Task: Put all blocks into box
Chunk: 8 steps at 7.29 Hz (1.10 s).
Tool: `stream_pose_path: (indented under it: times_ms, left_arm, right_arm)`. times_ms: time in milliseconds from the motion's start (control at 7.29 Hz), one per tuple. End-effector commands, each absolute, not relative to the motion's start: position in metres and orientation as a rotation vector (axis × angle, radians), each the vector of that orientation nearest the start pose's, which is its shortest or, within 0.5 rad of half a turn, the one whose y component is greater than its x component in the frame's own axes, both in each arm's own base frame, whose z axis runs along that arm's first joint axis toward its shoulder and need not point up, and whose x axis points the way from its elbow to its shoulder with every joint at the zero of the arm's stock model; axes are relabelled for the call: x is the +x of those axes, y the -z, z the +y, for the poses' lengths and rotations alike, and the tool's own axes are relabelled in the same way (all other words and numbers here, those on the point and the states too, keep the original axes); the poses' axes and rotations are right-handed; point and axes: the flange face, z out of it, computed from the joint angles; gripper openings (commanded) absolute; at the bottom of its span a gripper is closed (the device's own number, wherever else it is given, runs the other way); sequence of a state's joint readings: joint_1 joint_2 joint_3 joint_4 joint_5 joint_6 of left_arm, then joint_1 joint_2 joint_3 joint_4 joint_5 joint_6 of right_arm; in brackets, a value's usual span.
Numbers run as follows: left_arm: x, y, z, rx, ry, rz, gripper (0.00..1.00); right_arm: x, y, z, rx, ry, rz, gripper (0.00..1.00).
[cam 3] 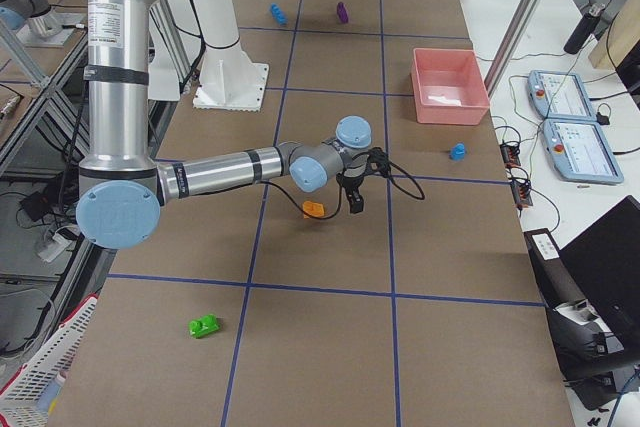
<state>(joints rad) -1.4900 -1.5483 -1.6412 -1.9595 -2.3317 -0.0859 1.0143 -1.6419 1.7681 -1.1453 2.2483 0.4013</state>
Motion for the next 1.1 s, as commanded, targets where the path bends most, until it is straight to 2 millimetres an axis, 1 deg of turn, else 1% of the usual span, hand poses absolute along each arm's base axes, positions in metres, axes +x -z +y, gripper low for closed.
stream_pose_path:
  times_ms: [0,137,274,412,686,823,960]
  left_arm:
    - [-0.024,-0.591,-0.506,0.353,-0.163,0.781,1.0]
    - [-0.024,-0.59,-0.507,0.355,-0.163,0.781,1.0]
    - [-0.024,-0.59,-0.507,0.355,-0.163,0.781,1.0]
    - [-0.023,-0.59,-0.508,0.356,-0.164,0.781,1.0]
    - [-0.023,-0.588,-0.51,0.359,-0.165,0.781,1.0]
    - [-0.023,-0.589,-0.51,0.358,-0.166,0.78,1.0]
    - [-0.023,-0.588,-0.51,0.36,-0.166,0.78,1.0]
  right_arm:
    - [-0.226,-0.556,-0.426,0.107,0.327,-0.849,1.0]
    - [-0.242,-0.559,-0.417,0.07,0.322,-0.844,1.0]
    - [-0.248,-0.565,-0.413,0.049,0.324,-0.833,1.0]
    - [-0.244,-0.579,-0.4,0.017,0.325,-0.822,1.0]
    - [-0.233,-0.595,-0.384,-0.016,0.318,-0.808,1.0]
    - [-0.233,-0.595,-0.382,-0.023,0.32,-0.812,1.0]
    - [-0.233,-0.596,-0.381,-0.027,0.319,-0.81,0.95]
